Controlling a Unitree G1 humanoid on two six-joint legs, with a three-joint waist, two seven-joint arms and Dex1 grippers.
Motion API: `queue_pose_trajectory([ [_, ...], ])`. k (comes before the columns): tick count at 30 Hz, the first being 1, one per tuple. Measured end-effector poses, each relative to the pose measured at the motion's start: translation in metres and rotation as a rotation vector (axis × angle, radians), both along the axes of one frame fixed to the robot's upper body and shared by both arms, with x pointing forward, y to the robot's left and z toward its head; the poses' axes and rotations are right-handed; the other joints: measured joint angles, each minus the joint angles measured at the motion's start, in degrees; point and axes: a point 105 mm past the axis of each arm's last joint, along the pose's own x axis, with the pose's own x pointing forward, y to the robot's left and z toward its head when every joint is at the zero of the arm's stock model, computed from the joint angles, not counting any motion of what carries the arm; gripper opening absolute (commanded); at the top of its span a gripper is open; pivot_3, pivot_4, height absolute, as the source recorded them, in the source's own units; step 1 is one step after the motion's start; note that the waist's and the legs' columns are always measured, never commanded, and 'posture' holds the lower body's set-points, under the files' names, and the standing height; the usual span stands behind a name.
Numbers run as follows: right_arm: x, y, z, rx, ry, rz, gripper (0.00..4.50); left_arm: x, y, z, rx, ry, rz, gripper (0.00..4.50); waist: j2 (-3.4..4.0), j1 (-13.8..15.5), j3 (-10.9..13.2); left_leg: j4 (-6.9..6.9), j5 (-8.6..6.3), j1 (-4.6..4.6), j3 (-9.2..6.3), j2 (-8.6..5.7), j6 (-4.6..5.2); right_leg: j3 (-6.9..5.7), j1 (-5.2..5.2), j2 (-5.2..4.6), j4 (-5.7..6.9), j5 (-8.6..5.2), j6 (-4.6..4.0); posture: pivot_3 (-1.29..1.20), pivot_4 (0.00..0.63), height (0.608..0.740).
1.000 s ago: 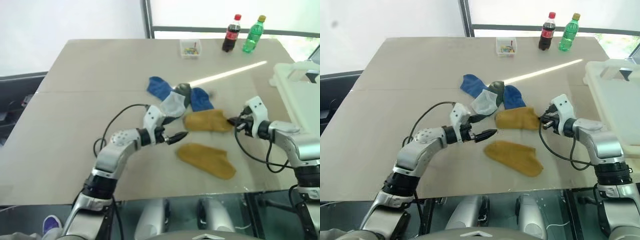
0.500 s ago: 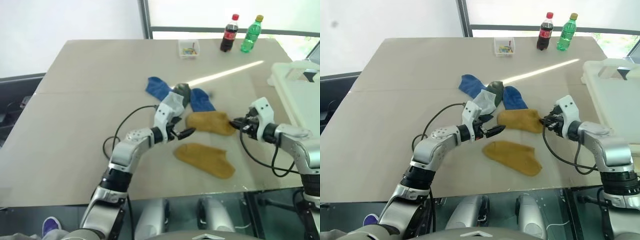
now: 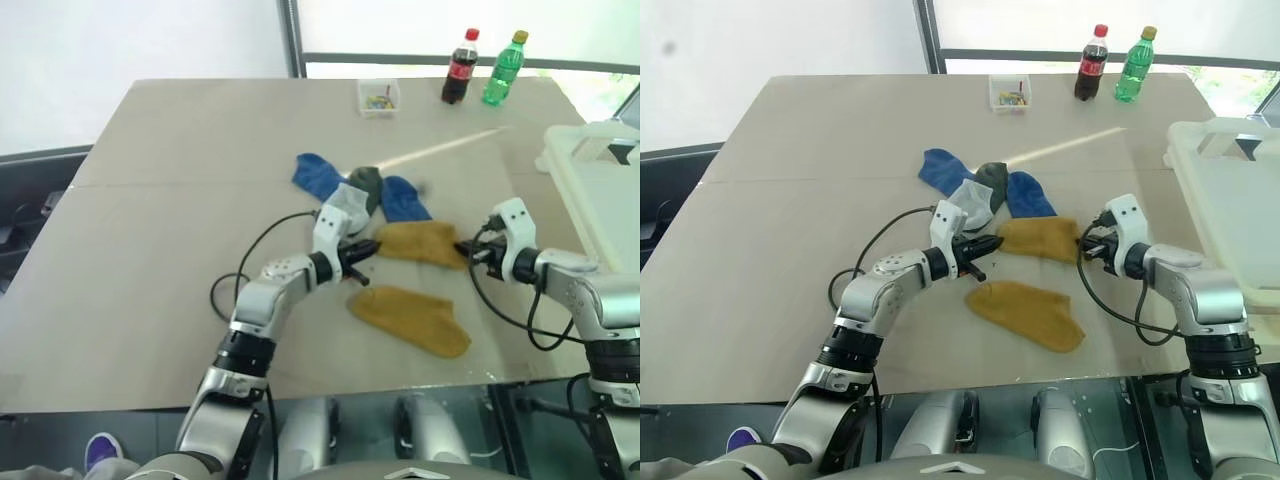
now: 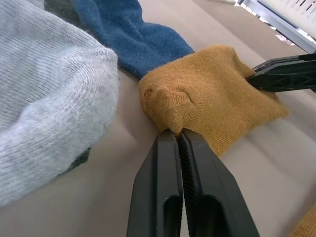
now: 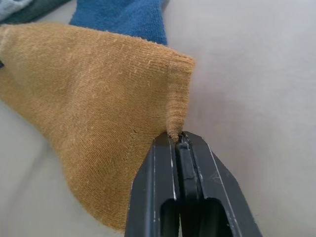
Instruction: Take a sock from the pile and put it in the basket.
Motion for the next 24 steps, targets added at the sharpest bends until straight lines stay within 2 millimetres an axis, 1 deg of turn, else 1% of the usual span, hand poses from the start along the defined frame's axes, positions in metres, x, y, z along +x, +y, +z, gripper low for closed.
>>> queue_pose_trajectory([
  [2,-0.002,0.003,0.009,0.025,-0.019,0.015,0.00,-0.002,0.002,0.004,-0.022,-0.008,-0.011,0.07,0.00,0.0,0.0,0.00,0.00,-0.01,0.00,0.01,0.00,0.00,-0.01,0.00,0.00,0.00,0.00,0.00,0.150,0.732],
  [6,-0.013,0.012,0.038,0.078,-0.086,0.076,0.00,-0.013,0.003,0.022,-0.101,-0.049,-0.073,0.07,0.00,0.0,0.0,0.00,0.00,-0.01,-0.03,0.03,0.00,0.00,-0.01,-0.01,-0.01,0.00,0.00,0.00,0.150,0.732],
  [9,-0.023,0.018,0.047,0.105,-0.093,0.110,0.00,-0.023,0.006,0.034,-0.136,-0.063,-0.122,0.07,0.00,0.1,0.0,0.00,-0.01,-0.02,-0.04,0.04,0.00,-0.01,0.00,-0.02,-0.01,0.00,-0.01,0.00,0.150,0.732],
  [11,-0.035,0.019,0.050,0.132,-0.083,0.123,0.00,-0.030,0.015,0.038,-0.140,-0.052,-0.153,0.07,0.01,0.0,0.0,-0.01,-0.01,-0.02,-0.05,0.04,0.00,-0.01,-0.01,-0.02,0.00,0.00,-0.01,0.00,0.150,0.732],
  [13,-0.048,0.019,0.049,0.154,-0.053,0.136,0.00,-0.035,0.025,0.040,-0.130,-0.022,-0.176,0.07,0.01,0.1,0.0,-0.01,-0.01,-0.02,-0.06,0.04,0.00,-0.03,0.01,-0.02,-0.01,0.00,-0.01,0.00,0.150,0.732],
  [14,-0.051,0.020,0.048,0.158,-0.046,0.142,0.00,-0.037,0.026,0.040,-0.128,-0.017,-0.183,0.07,0.00,0.1,0.0,-0.01,-0.01,-0.02,-0.06,0.04,0.01,-0.03,0.01,-0.02,-0.01,-0.01,-0.01,0.00,0.150,0.732],
  [15,-0.063,0.022,0.044,0.168,-0.018,0.160,0.00,-0.042,0.030,0.041,-0.123,0.006,-0.210,0.07,0.00,0.1,0.0,-0.01,-0.01,-0.02,-0.07,0.04,0.01,-0.03,0.01,-0.03,-0.01,-0.01,-0.01,0.00,0.150,0.732],
  [16,-0.069,0.024,0.041,0.172,0.000,0.173,0.00,-0.045,0.033,0.040,-0.121,0.016,-0.217,0.07,0.01,0.1,0.0,-0.01,-0.01,0.00,-0.06,0.05,0.01,-0.02,0.02,-0.03,-0.02,-0.01,-0.01,0.00,0.150,0.732],
  [18,-0.088,0.026,0.032,0.196,0.057,0.188,0.00,-0.055,0.037,0.040,-0.116,0.059,-0.260,0.07,0.00,0.1,0.0,-0.02,-0.02,-0.02,-0.07,0.06,0.01,-0.03,0.01,-0.03,-0.03,-0.01,-0.01,0.00,0.150,0.732],
  [19,-0.101,0.027,0.027,0.211,0.093,0.193,0.00,-0.063,0.040,0.039,-0.112,0.091,-0.298,0.07,0.00,0.1,0.0,-0.02,-0.02,-0.03,-0.07,0.06,0.01,-0.03,0.00,-0.03,-0.03,-0.02,-0.01,0.00,0.150,0.732],
  [21,-0.114,0.028,0.021,0.216,0.128,0.201,0.00,-0.070,0.045,0.040,-0.107,0.116,-0.327,0.07,0.01,0.0,0.0,-0.02,-0.02,0.00,-0.05,0.07,0.01,-0.01,0.02,-0.03,-0.03,-0.05,-0.06,0.00,0.150,0.732],
  [23,-0.124,0.028,0.020,0.213,0.132,0.190,0.00,-0.074,0.047,0.040,-0.092,0.126,-0.349,0.07,0.00,0.0,0.0,-0.02,-0.02,0.01,-0.05,0.06,0.01,0.00,0.02,-0.03,-0.04,-0.15,-0.23,0.00,0.150,0.732],
  [24,-0.132,0.028,0.013,0.212,0.160,0.178,0.00,-0.077,0.050,0.037,-0.075,0.136,-0.351,0.07,-0.01,0.0,0.0,-0.02,-0.02,0.10,-0.05,0.07,0.00,-0.01,0.10,-0.02,-0.04,-0.16,-0.24,0.00,0.150,0.732],
])
